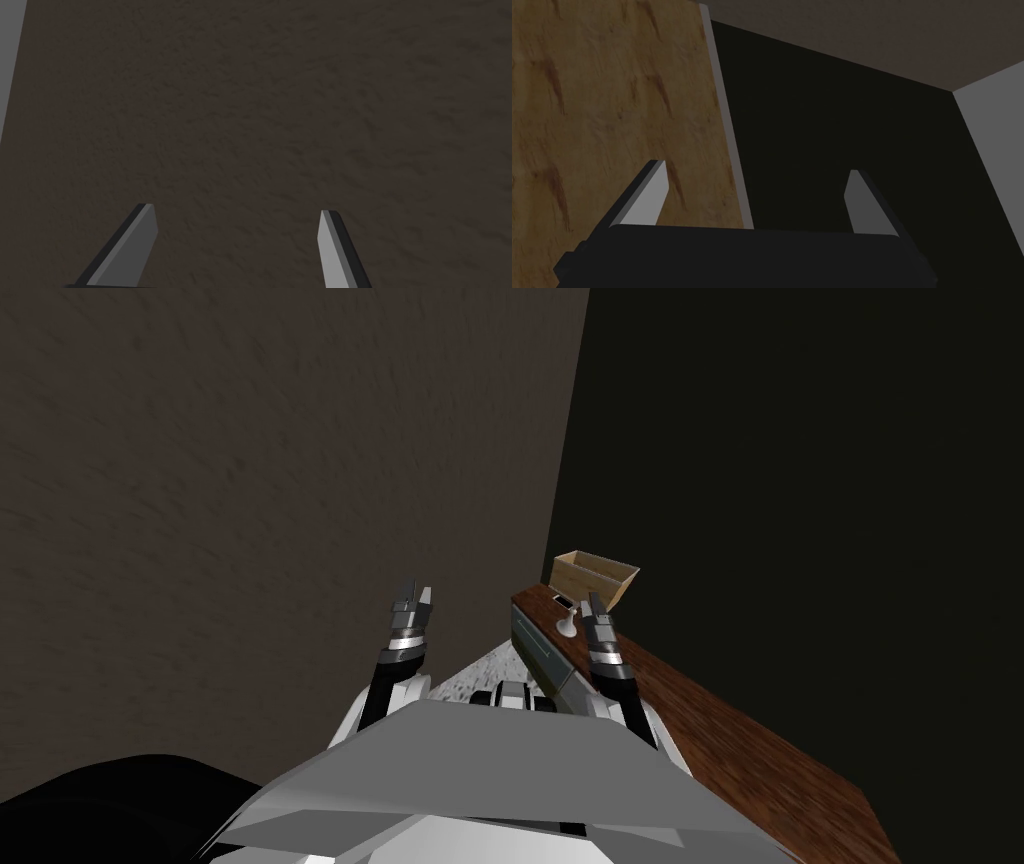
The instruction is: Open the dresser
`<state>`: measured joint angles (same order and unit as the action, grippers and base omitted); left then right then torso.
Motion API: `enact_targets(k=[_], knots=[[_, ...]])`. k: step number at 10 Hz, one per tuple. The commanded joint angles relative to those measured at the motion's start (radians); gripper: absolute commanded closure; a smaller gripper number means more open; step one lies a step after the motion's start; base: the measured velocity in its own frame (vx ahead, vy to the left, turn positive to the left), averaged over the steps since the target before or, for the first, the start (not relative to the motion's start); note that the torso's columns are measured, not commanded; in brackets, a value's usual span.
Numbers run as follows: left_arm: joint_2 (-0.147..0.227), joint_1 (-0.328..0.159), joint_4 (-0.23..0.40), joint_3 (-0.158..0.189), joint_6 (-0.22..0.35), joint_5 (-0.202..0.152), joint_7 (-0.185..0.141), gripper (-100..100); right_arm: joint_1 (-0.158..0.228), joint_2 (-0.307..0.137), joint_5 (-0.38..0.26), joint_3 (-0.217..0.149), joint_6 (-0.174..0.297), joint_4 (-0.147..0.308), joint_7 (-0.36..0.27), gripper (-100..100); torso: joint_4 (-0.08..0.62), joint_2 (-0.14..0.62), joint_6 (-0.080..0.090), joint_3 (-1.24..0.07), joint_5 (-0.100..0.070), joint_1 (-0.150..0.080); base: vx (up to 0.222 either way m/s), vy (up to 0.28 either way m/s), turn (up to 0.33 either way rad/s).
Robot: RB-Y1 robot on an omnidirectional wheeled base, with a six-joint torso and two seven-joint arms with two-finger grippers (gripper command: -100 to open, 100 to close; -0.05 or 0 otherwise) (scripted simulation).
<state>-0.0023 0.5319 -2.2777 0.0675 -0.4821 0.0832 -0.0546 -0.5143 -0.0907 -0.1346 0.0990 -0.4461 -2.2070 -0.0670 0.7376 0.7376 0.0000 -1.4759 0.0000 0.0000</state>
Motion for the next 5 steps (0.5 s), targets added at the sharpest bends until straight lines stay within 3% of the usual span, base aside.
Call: enact_targets(k=[1,5], knots=[[0.0,0.0,0.0,0.0,0.0,0.0,0.0,0,0.014,-0.055,-0.061,0.048,0.033,0.035,-0.024,-100,0.0,0.0,0.0,0.0,0.0,0.0,0.0,0.002,0.088],[0.0,0.0,0.0,0.0,0.0,0.0,0.0,0,0.056,-0.138,-0.178,0.138,0.102,0.112,-0.07,-100,0.0,0.0,0.0,0.0,0.0,0.0,0.0,0.003,0.1]])
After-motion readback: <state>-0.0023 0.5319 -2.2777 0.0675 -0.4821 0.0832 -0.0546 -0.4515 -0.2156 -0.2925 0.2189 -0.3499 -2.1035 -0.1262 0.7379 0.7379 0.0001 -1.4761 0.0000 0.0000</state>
